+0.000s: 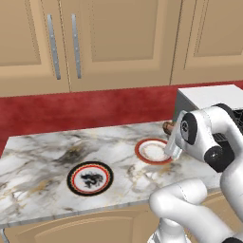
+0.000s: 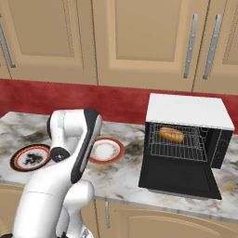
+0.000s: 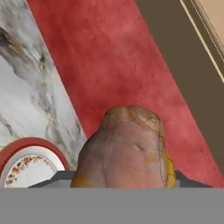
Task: Open the toaster oven door. Place the hotdog bun on the bottom rack in the toaster oven and place the chicken drumstick on the top rack.
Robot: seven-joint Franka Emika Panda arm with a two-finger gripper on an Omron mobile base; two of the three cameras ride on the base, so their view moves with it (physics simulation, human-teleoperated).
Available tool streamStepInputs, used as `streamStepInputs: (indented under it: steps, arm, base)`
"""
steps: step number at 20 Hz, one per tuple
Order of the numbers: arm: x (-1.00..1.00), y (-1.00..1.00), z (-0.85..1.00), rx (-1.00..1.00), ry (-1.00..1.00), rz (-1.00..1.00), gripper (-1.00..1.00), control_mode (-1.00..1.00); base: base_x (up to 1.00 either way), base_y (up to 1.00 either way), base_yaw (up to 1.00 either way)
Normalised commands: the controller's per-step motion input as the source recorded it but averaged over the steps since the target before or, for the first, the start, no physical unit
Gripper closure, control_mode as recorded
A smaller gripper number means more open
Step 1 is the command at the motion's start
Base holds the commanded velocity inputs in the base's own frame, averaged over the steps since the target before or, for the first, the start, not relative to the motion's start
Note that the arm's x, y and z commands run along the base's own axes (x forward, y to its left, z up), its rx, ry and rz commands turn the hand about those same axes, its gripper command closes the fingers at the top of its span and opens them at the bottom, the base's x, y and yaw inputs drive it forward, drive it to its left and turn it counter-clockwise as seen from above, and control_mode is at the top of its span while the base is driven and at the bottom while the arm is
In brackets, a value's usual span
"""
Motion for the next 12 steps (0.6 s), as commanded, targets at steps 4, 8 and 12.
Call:
streamStepInputs:
  steps: [4, 8, 12]
  arm:
    - [-0.41, -0.15, 0.56, 0.35, 0.31, -0.17, 1.00, -1.00]
    - [-0.36, -0.13, 0.54, 0.29, 0.41, -0.27, 1.00, -1.00]
    - [-0.34, -0.18, 0.50, 0.28, 0.45, -0.30, 1.00, -1.00]
  base:
    - [0.00, 0.00, 0.00]
    - [0.00, 0.00, 0.00]
    - [0.00, 0.00, 0.00]
